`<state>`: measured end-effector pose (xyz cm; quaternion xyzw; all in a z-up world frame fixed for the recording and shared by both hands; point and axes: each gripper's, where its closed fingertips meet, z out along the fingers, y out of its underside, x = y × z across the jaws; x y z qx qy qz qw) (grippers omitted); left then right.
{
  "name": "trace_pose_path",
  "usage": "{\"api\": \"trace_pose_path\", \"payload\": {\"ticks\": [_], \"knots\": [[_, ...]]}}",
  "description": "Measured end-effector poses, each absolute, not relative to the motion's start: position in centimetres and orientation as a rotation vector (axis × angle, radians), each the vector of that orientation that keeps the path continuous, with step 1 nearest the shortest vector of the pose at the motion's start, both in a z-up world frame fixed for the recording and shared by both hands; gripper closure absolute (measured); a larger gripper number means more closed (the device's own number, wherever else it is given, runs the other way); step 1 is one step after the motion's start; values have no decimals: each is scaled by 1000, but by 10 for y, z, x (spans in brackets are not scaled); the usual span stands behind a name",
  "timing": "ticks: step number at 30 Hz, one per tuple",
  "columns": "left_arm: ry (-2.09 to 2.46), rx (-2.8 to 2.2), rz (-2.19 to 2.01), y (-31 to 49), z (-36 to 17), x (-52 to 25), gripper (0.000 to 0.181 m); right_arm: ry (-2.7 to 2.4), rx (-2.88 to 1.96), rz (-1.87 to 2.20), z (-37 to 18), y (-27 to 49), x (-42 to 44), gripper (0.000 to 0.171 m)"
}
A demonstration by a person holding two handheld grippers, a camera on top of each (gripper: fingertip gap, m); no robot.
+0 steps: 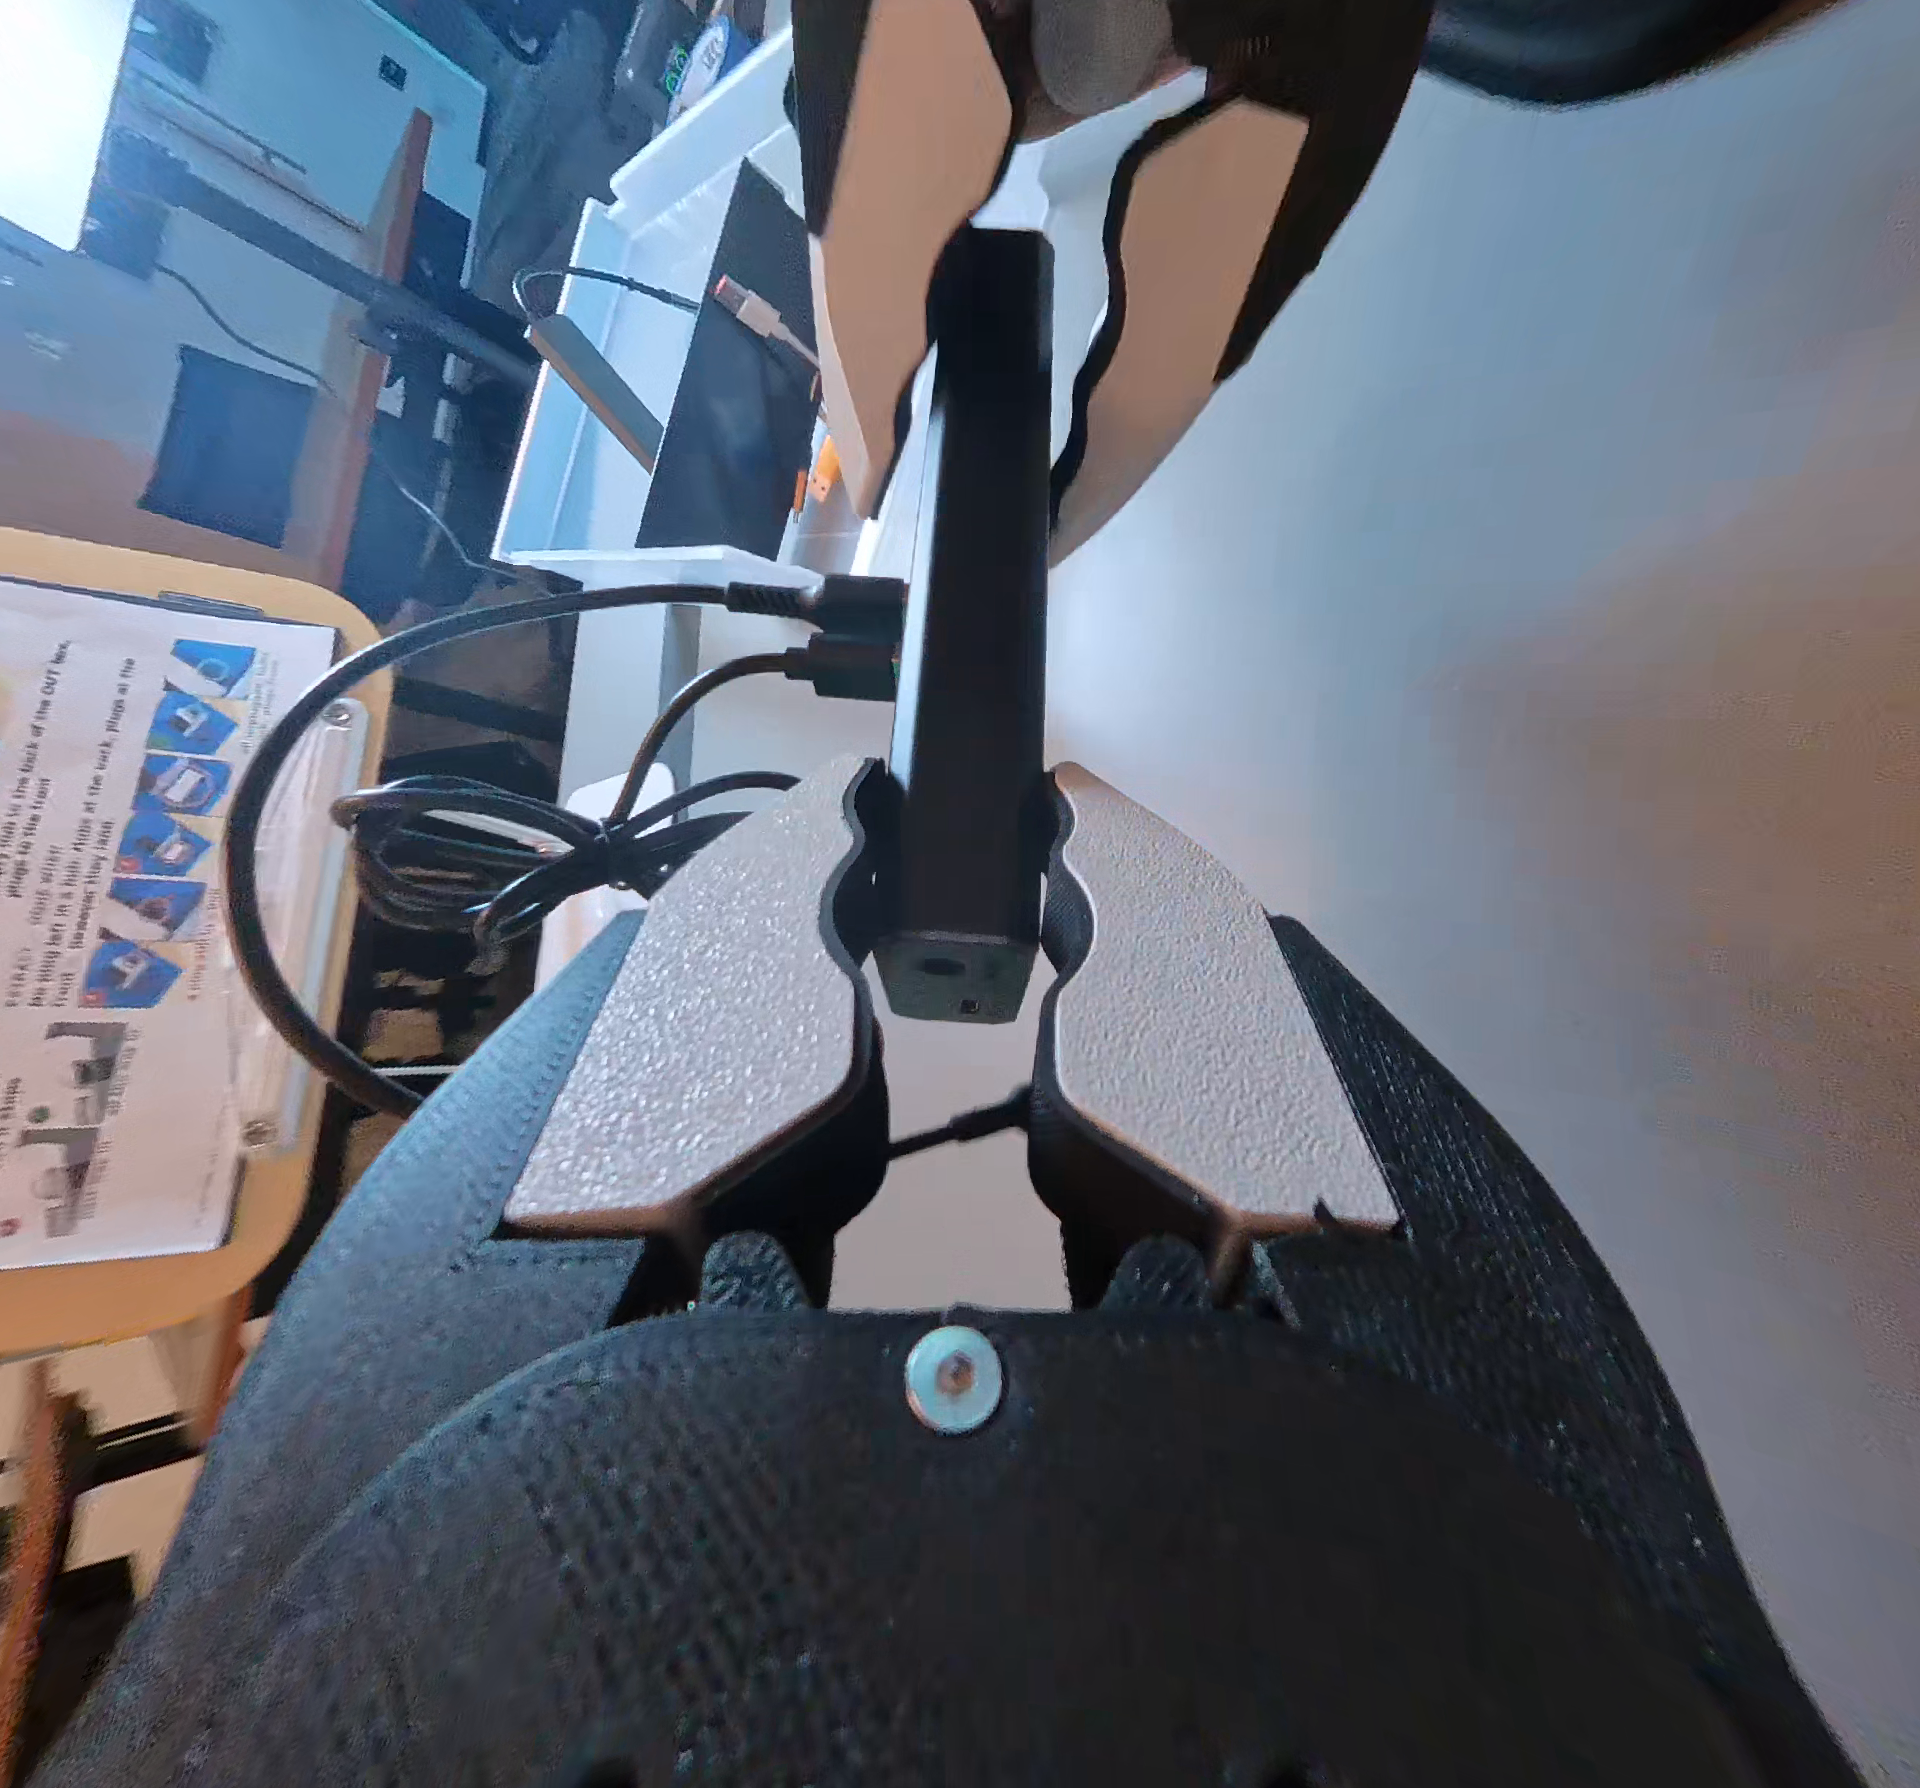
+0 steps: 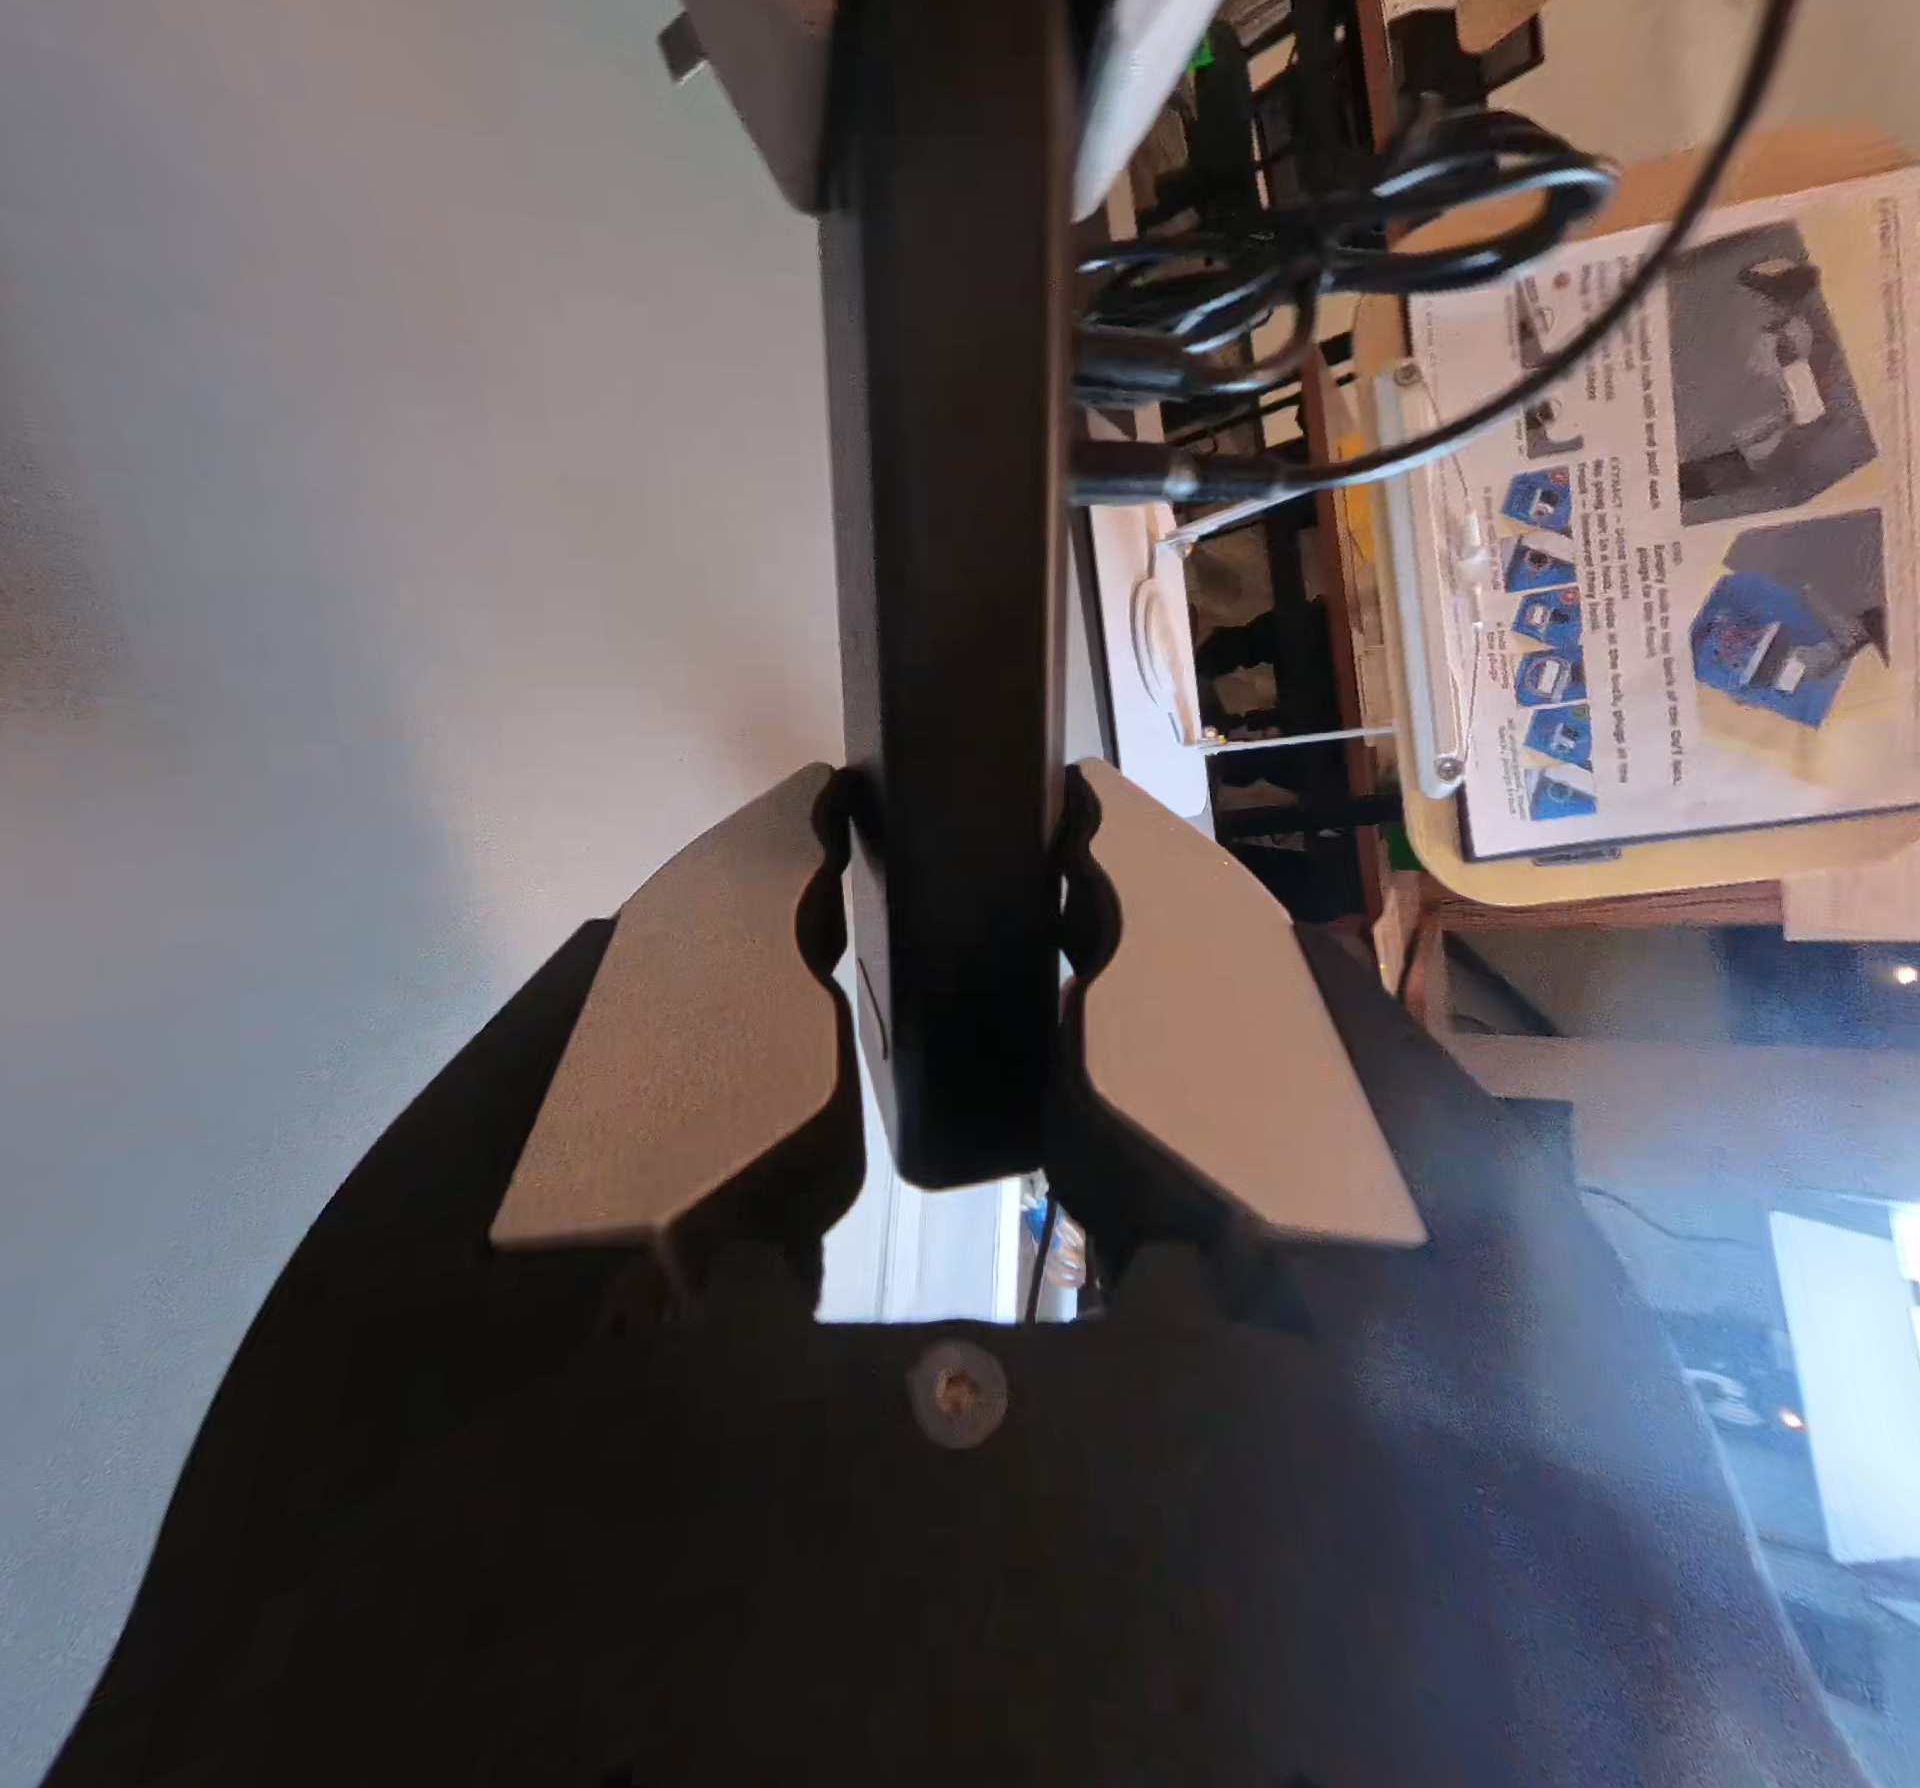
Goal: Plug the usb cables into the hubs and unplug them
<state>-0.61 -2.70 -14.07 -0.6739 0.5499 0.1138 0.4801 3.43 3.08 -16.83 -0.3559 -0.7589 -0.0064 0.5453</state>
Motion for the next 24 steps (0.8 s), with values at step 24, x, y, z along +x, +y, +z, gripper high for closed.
{"api": "trace_pose_path", "payload": {"ticks": [24], "knots": [[334,-1556,-759,10,-95,8,115,-1337,-917,280,-127,17,10,140]]}}
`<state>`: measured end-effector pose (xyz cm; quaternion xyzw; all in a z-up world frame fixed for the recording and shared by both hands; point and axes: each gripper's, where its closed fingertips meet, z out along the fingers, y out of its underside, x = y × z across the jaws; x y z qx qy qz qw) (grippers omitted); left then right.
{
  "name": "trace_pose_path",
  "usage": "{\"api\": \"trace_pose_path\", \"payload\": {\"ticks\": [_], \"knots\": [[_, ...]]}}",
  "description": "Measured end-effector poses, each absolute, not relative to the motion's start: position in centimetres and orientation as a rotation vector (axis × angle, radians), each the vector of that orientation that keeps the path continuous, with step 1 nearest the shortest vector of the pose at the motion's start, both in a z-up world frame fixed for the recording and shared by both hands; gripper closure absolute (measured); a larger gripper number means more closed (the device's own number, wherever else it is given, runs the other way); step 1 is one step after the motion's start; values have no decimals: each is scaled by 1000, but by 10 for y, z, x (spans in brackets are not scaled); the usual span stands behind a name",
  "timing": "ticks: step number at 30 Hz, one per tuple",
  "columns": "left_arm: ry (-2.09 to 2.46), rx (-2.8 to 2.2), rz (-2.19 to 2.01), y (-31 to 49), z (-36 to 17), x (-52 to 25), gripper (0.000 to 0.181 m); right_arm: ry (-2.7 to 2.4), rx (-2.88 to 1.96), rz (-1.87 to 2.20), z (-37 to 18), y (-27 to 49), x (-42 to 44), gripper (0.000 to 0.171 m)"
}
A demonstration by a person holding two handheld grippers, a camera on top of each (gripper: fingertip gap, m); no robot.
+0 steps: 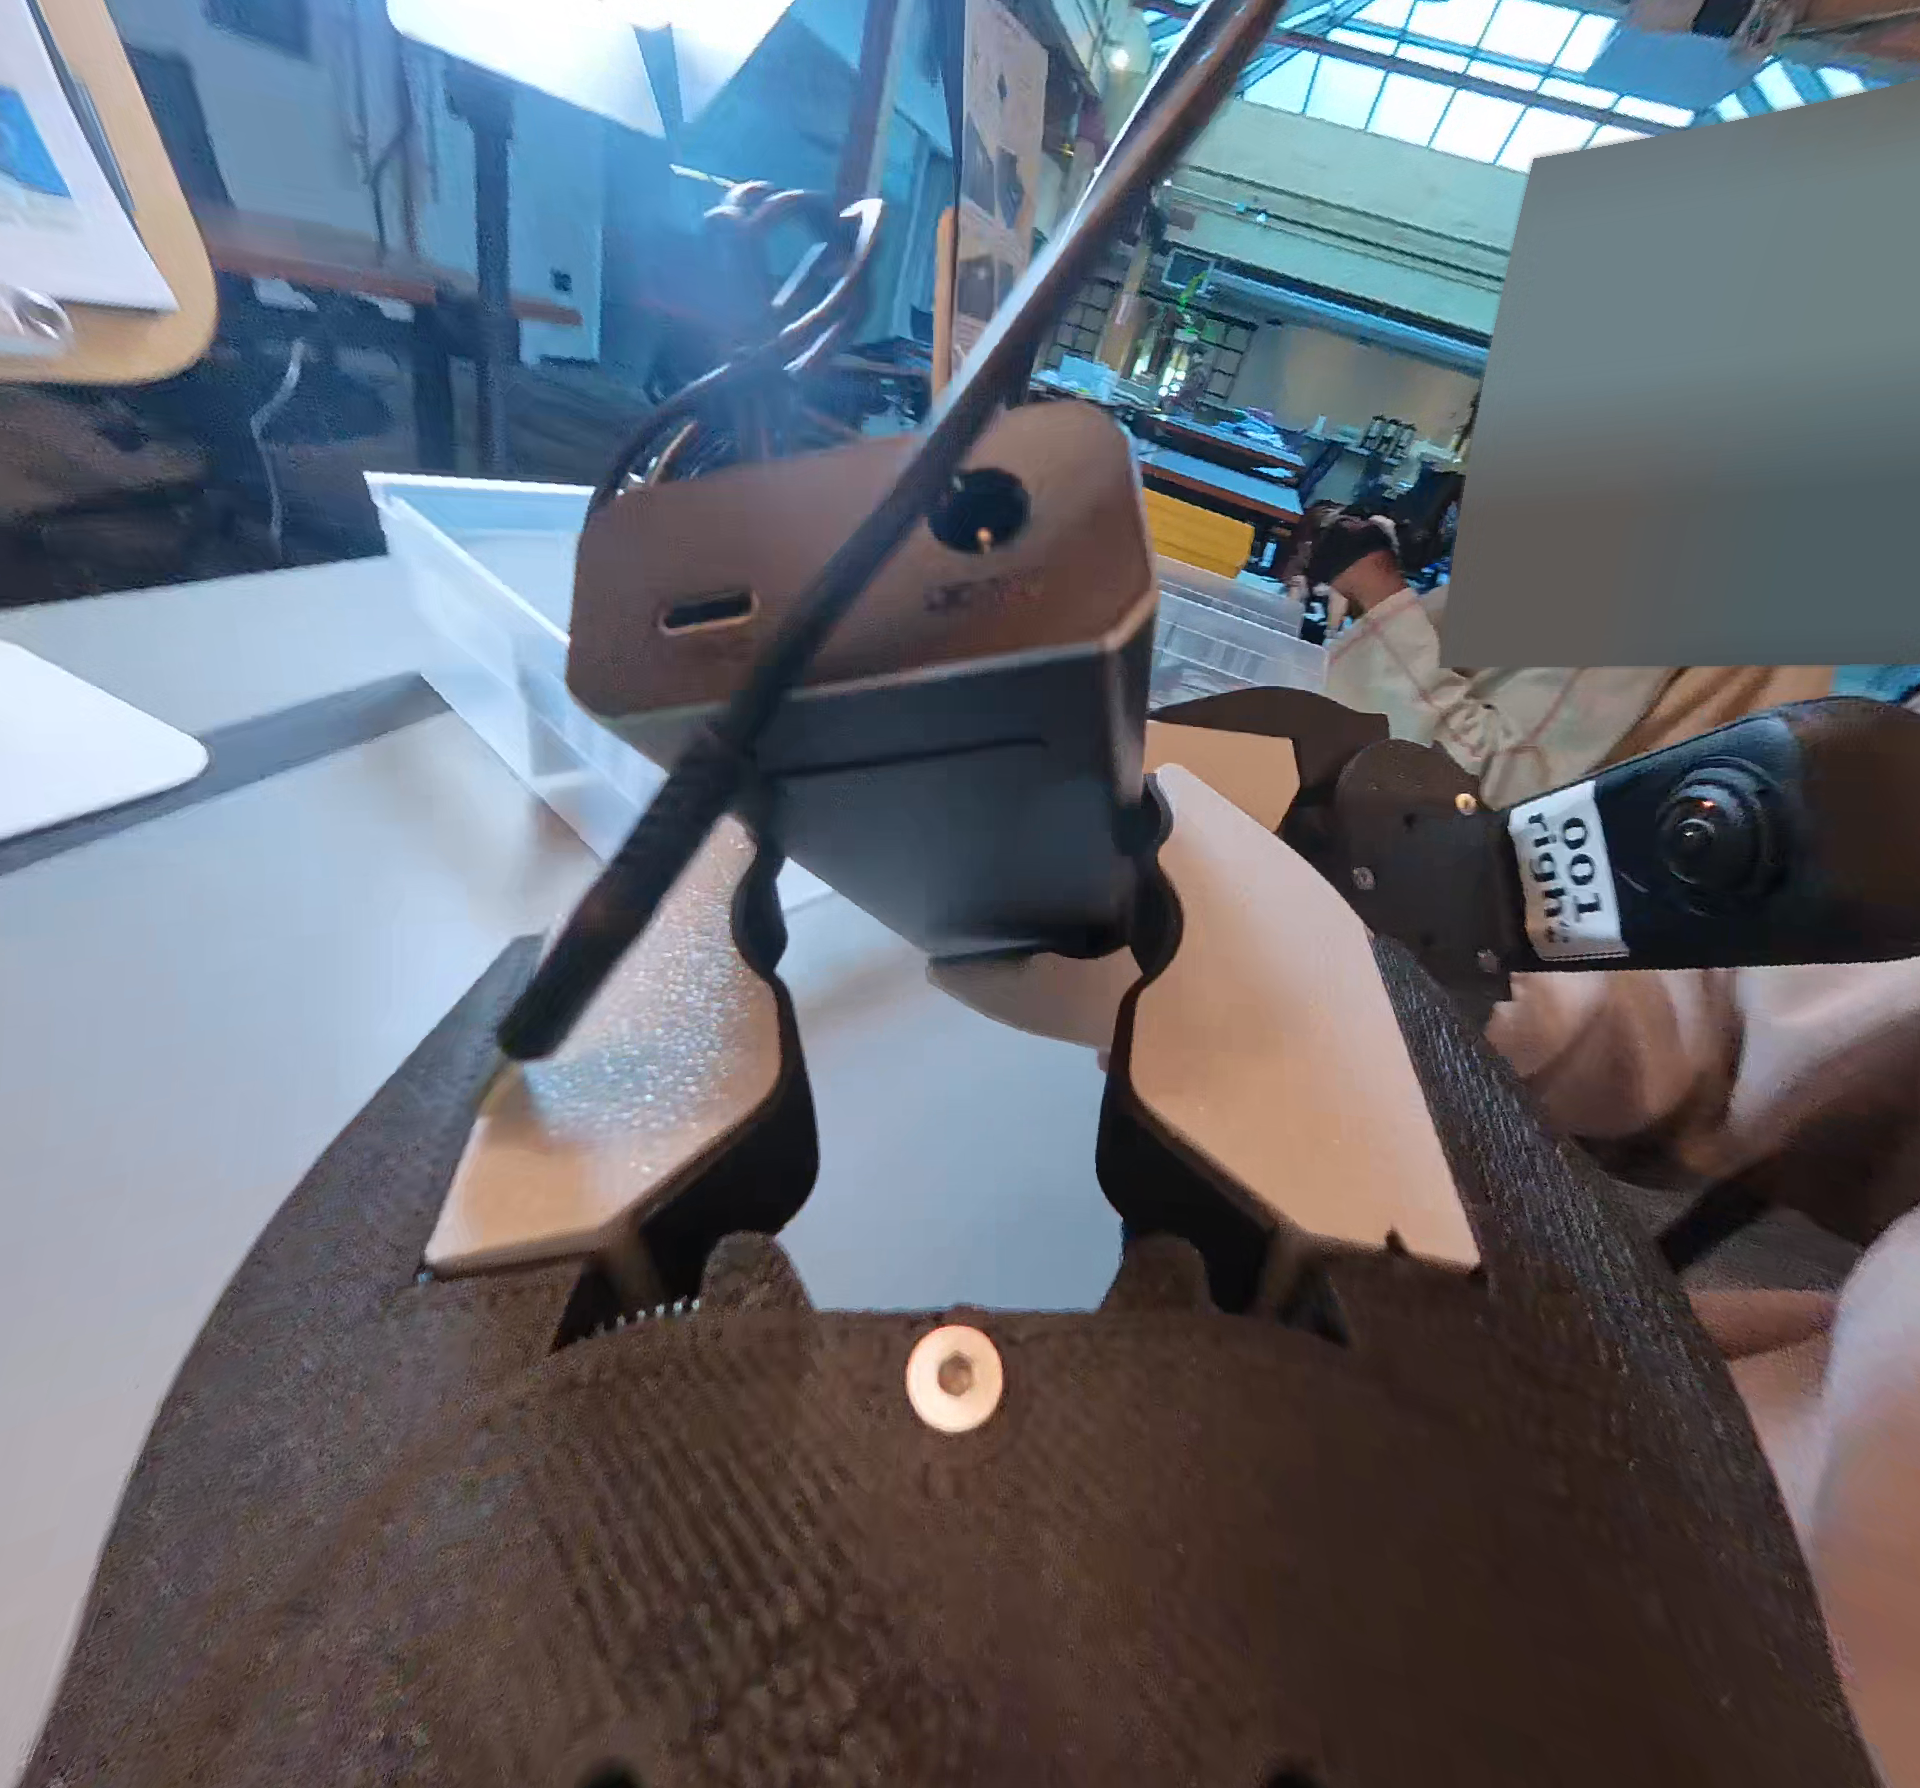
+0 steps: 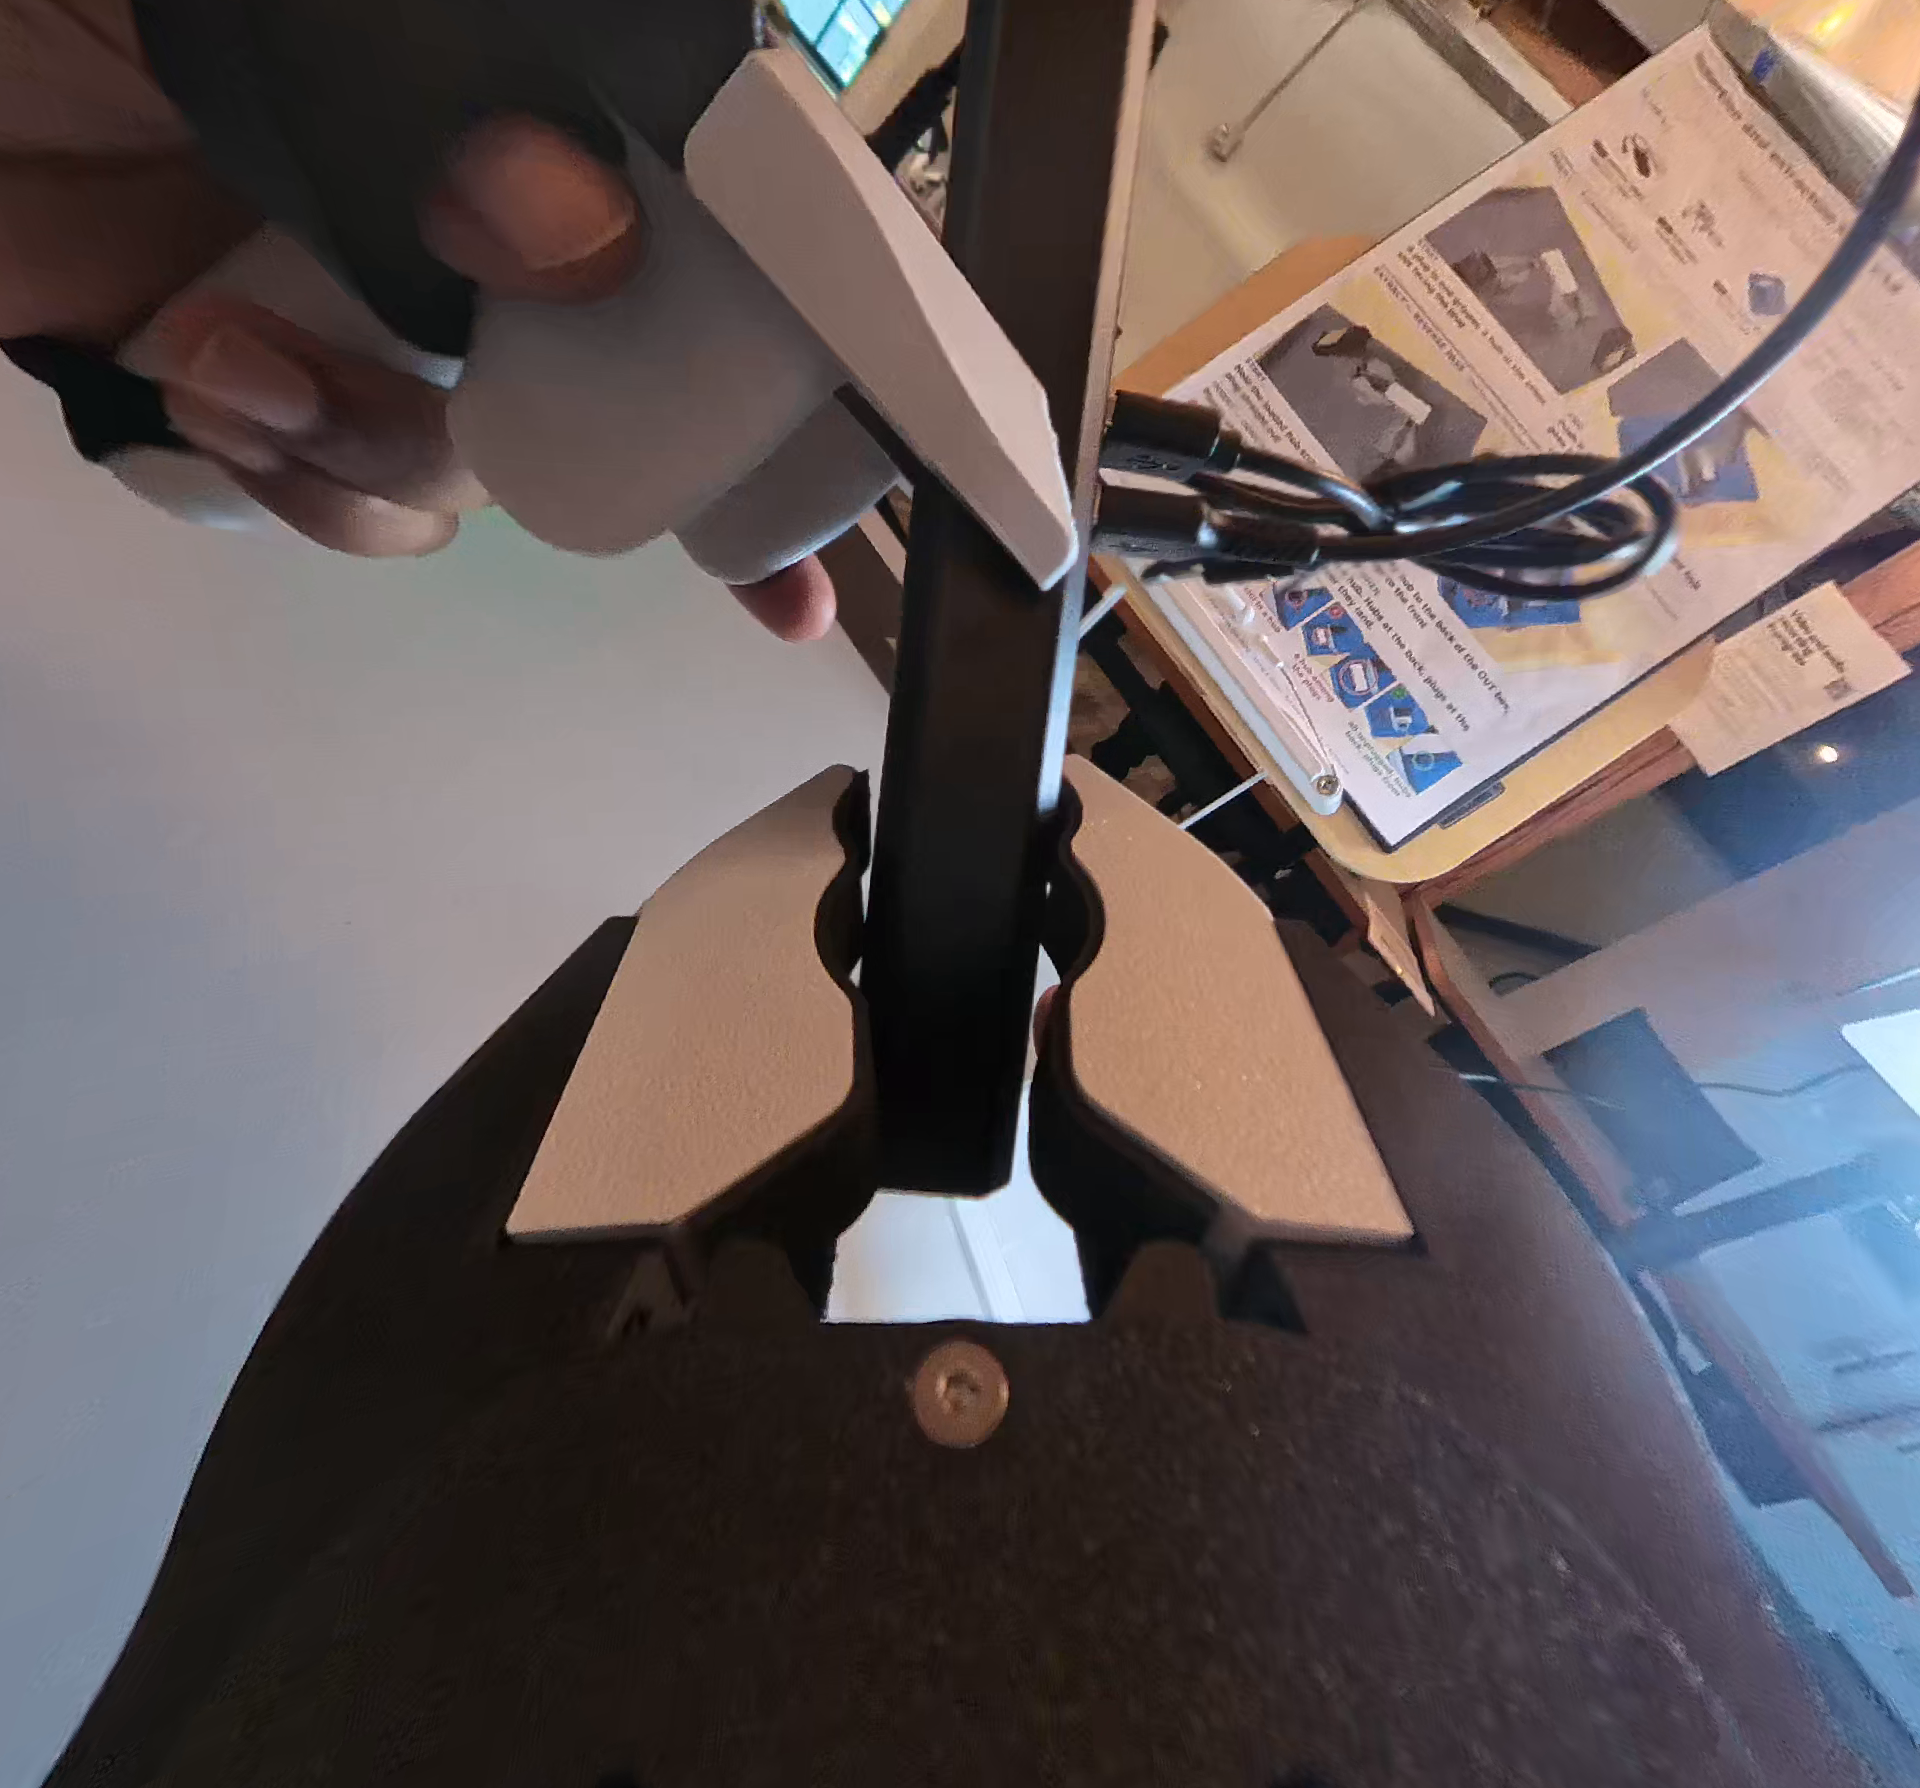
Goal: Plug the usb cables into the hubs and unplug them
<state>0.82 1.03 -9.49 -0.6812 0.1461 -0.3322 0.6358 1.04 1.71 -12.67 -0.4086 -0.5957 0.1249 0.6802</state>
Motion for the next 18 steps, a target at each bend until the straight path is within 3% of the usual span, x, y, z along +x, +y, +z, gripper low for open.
{"api": "trace_pose_path", "payload": {"ticks": [4,10,18], "knots": [[438,-1563,-686,6,-101,5,117,-1484,-934,404,-148,2,2,123],[642,-1552,-670,-9,-114,2,119,-1544,-1085,1009,-141,-15,18,130],[724,-1514,-679,-16,-114,11,120,-1473,-1243,1413,-131,-23,25,136]]}}
